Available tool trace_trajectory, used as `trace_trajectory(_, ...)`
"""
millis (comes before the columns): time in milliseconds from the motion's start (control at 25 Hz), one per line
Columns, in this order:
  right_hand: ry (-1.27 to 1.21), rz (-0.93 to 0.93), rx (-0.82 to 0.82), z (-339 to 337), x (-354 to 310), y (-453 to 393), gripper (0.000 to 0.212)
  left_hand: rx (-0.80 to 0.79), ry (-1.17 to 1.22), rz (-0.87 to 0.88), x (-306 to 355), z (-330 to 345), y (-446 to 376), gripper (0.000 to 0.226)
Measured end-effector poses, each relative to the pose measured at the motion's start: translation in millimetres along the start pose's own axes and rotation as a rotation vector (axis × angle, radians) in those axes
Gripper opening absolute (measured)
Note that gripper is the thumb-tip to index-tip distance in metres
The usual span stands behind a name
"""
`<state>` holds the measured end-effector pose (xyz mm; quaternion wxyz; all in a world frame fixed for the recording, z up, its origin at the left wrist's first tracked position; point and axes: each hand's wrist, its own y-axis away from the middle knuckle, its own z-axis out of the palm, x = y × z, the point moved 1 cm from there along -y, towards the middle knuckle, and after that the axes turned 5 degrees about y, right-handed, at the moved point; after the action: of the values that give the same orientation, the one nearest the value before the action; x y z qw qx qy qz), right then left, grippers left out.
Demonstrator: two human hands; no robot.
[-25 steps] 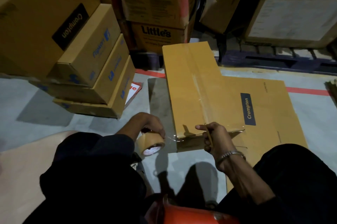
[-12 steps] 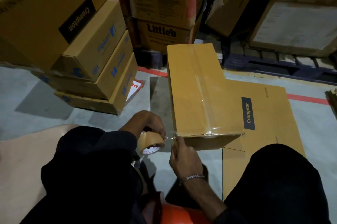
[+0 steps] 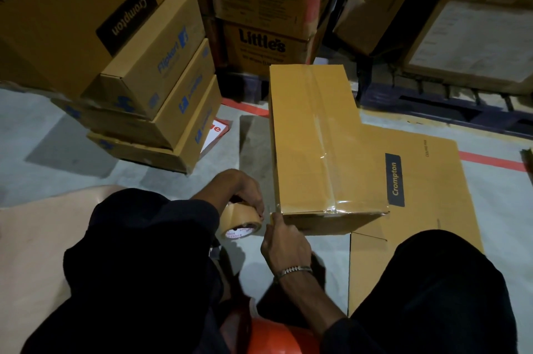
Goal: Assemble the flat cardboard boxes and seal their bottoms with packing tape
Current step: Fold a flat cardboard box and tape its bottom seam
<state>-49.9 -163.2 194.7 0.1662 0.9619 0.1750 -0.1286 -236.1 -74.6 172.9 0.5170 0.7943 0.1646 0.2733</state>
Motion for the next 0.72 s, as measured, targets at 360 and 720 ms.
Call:
trace_trajectory(360, -0.032, 0.073, -0.259, -15.9, 15.2, 15.5, 0.031, 0.044, -0.136, -0.017, -4.3, -12.7, 9.1, 0.040)
trace_trajectory(720, -0.142, 0.047, 0.175, -32.5, 34.1, -56.0, 0.047, 0.216, 0.052, 0.125, -26.7, -89.2, 75.9, 0.033)
